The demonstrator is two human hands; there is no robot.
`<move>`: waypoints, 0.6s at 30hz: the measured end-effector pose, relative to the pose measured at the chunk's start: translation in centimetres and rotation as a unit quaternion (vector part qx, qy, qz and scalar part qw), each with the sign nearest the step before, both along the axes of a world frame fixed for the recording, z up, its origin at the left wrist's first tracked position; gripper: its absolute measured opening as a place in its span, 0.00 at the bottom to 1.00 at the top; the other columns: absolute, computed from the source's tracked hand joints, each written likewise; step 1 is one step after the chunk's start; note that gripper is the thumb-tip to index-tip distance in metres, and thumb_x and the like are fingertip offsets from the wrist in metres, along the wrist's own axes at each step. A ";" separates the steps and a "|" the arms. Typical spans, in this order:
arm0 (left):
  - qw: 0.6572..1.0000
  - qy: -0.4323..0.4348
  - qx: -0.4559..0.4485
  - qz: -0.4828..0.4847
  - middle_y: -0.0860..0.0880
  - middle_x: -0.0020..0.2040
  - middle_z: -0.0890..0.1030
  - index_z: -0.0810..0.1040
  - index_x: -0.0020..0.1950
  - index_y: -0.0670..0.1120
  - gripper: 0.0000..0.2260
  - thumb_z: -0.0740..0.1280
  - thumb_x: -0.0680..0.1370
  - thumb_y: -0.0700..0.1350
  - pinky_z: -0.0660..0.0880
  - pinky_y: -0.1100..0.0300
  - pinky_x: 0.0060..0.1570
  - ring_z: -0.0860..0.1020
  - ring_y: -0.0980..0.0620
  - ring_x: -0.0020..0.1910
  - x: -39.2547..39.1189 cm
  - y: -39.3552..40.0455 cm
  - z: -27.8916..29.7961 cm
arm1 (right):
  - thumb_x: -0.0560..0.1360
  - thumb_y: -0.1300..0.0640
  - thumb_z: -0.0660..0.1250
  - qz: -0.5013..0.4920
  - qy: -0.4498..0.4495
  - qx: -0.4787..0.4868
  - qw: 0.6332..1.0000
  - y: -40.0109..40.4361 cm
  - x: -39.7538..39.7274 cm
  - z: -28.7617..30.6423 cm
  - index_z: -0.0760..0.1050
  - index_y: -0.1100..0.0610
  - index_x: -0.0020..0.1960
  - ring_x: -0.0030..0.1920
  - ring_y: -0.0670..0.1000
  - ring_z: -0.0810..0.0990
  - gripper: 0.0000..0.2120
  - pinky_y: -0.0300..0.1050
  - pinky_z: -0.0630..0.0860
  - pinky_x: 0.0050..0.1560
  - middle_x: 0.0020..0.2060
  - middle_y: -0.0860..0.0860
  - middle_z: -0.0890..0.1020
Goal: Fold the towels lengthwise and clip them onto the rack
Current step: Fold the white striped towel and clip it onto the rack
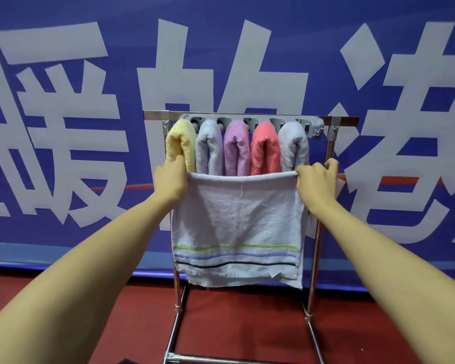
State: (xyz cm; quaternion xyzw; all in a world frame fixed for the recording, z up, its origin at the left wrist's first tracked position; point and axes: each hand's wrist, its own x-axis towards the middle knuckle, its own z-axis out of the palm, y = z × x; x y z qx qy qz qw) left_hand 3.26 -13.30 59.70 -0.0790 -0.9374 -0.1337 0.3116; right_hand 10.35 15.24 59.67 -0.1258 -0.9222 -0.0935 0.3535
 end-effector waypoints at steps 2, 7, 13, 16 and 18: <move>1.000 0.003 -0.012 0.005 0.39 0.44 0.79 0.68 0.44 0.42 0.06 0.57 0.77 0.33 0.67 0.51 0.39 0.75 0.37 0.41 0.2 0.0 0.5 | 0.75 0.67 0.57 0.010 0.006 0.008 1.000 -0.1 -0.2 0.0 0.74 0.60 0.53 0.42 0.58 0.77 0.10 0.50 0.55 0.62 0.37 0.57 0.81; 0.997 -0.025 -0.065 0.039 0.39 0.46 0.78 0.74 0.40 0.41 0.08 0.59 0.74 0.31 0.67 0.51 0.43 0.73 0.40 0.40 0.6 0.2 1.2 | 0.75 0.66 0.59 -0.007 -0.038 0.027 0.999 -0.8 0.4 0.6 0.71 0.60 0.54 0.47 0.58 0.76 0.09 0.52 0.60 0.58 0.42 0.57 0.81; 0.991 -0.041 -0.104 0.071 0.42 0.45 0.78 0.75 0.39 0.42 0.08 0.59 0.75 0.33 0.66 0.54 0.52 0.74 0.42 0.43 1.1 0.3 0.8 | 0.73 0.65 0.62 -0.033 -0.075 0.069 0.994 -1.1 0.7 0.5 0.77 0.55 0.45 0.50 0.55 0.73 0.07 0.51 0.62 0.55 0.39 0.51 0.80; 0.990 -0.024 -0.122 0.070 0.47 0.32 0.71 0.62 0.29 0.45 0.14 0.59 0.71 0.31 0.62 0.55 0.48 0.68 0.45 0.35 1.5 0.1 0.8 | 0.73 0.66 0.61 -0.015 -0.051 0.051 0.997 -1.3 0.8 0.2 0.76 0.57 0.45 0.49 0.56 0.73 0.08 0.50 0.62 0.53 0.41 0.53 0.80; 0.989 -0.023 -0.134 0.064 0.48 0.28 0.65 0.61 0.29 0.45 0.15 0.59 0.70 0.30 0.60 0.55 0.46 0.65 0.47 0.31 1.7 0.0 0.8 | 0.72 0.68 0.59 0.001 -0.032 0.027 0.999 -1.4 0.7 0.2 0.75 0.59 0.46 0.49 0.57 0.73 0.09 0.49 0.62 0.50 0.43 0.55 0.79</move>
